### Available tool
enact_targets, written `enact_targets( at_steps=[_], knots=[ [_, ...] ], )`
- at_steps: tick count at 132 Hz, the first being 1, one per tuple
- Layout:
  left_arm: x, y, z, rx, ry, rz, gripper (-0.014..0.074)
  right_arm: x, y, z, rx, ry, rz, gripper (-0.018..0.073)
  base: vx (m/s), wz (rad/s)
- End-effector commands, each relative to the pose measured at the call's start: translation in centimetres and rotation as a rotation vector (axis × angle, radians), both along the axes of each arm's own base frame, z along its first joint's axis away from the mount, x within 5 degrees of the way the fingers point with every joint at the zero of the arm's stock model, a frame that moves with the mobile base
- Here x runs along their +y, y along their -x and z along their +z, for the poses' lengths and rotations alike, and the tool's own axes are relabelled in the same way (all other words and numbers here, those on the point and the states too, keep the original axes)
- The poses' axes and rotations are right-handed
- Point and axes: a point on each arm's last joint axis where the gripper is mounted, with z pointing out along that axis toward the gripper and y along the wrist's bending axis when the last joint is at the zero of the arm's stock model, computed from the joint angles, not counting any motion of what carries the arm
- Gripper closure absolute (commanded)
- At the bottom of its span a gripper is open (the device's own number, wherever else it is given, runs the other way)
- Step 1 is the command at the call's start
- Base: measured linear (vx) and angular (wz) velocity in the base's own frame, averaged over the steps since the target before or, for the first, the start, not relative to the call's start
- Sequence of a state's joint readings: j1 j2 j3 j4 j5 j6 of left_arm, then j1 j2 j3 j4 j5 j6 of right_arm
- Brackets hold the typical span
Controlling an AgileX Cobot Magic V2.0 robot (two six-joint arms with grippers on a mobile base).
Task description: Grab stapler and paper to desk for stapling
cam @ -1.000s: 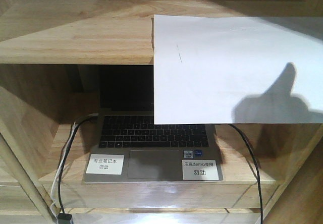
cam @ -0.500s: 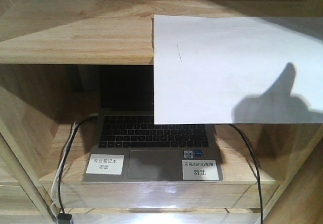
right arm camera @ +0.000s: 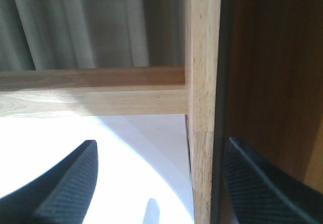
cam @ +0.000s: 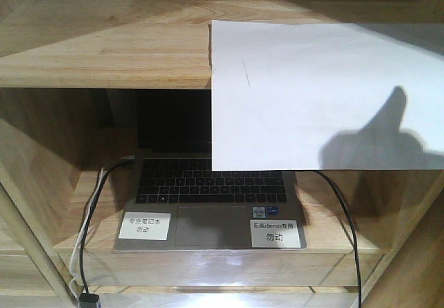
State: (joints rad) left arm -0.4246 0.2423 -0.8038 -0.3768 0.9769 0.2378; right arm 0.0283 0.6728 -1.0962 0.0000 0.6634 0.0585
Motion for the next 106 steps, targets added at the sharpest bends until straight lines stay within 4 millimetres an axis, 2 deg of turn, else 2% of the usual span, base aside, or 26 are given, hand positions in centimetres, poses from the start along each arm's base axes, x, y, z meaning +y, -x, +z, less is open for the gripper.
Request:
enact_targets(
  at_steps=[1,59,72,97,106],
  knots=[
    [-0.09,-0.2,1.7,-0.079,0.094,0.009,0.0603,-0.11,-0.03,1.32,-0.088,0.011,-0.01,0.0068,0.0,0.0],
    [-0.09,-0.2,1.7,-0.079,0.094,0.009,0.0603,-0.12,-0.04,1.38,-0.094,0.013,-0.011,0.0057,0.0,0.0],
    [-0.09,-0.2,1.7,-0.079,0.094,0.009,0.0603,-0.12,-0.04,1.38,-0.094,0.013,-0.011,0.0009,0.0,0.0],
    [-0.09,-0.2,1.7,-0.079,0.094,0.009,0.0603,-0.13,-0.04,1.4,-0.096,0.013,-0.011,-0.0166,0.0,0.0],
    [-0.09,-0.2,1.7,-0.079,0.094,0.009,0.0603,-0.13,-0.04,1.4,-0.096,0.013,-0.011,-0.0168,0.0,0.0]
  ],
)
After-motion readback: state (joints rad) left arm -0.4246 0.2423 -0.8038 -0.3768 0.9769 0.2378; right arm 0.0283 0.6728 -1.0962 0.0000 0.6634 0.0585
